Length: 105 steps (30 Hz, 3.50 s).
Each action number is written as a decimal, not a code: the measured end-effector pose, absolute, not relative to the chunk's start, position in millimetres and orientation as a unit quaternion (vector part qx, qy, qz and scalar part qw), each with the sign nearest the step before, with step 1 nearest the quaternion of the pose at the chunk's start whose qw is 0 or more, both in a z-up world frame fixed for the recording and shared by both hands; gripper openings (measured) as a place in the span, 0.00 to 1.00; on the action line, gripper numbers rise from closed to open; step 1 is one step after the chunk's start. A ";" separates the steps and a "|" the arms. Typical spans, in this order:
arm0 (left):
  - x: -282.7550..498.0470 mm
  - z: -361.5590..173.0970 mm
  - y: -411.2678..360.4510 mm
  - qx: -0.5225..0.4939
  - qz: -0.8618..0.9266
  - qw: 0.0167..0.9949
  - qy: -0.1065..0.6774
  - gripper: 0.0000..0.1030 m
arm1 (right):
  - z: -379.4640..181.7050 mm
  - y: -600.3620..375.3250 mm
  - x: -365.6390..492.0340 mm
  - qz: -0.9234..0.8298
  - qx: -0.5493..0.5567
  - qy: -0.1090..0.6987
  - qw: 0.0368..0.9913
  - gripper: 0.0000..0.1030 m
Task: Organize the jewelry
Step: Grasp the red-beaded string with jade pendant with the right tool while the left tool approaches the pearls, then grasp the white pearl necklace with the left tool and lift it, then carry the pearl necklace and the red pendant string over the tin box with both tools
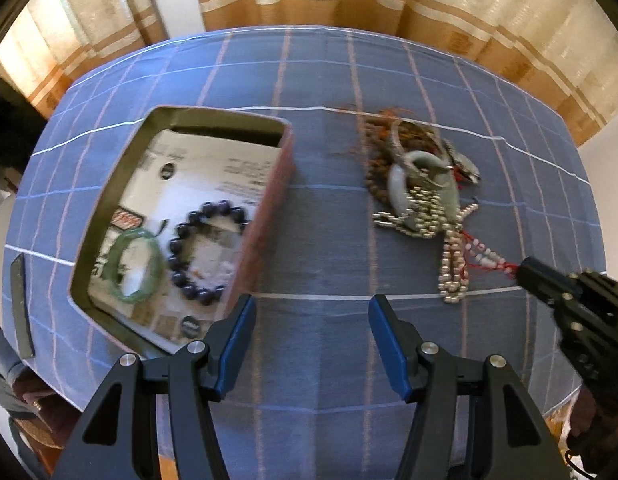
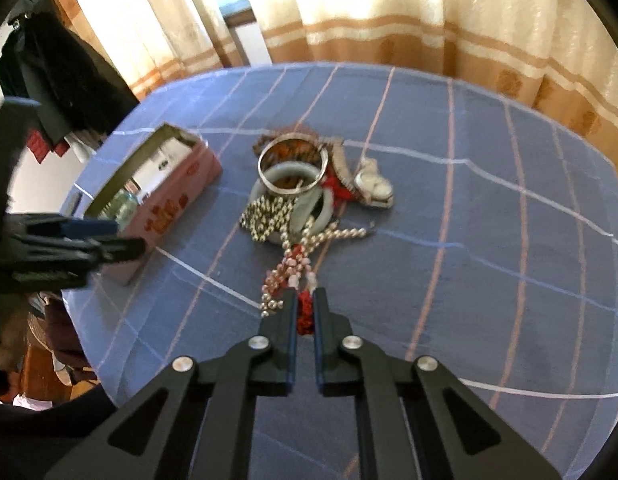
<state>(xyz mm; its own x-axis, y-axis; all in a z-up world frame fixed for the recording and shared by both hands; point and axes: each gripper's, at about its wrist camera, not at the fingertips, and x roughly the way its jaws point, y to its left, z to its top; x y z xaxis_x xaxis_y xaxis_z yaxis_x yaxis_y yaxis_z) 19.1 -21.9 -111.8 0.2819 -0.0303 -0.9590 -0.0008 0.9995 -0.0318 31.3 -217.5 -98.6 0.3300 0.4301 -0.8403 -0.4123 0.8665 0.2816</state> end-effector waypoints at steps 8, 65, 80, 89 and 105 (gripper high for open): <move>27.3 -127.0 -68.6 -0.003 -0.057 0.794 0.605 0.57 | -101.5 -253.6 25.0 0.207 0.007 0.526 0.825 0.09; 29.7 -51.3 -37.7 -0.027 -0.064 0.856 0.513 0.05 | -78.3 -214.5 47.3 0.281 -0.024 0.500 0.819 0.12; 32.1 -12.7 7.6 -0.033 -0.041 0.876 0.480 0.05 | -17.3 -160.3 59.9 0.321 -0.012 0.439 0.839 0.11; 34.2 -1.2 42.2 -0.042 -0.015 0.880 0.473 0.05 | 13.6 -124.8 66.4 0.353 -0.013 0.408 0.842 0.11; 36.5 -6.8 80.6 -0.053 0.016 0.877 0.477 0.05 | 19.8 -84.5 75.3 0.382 -0.026 0.400 0.832 0.11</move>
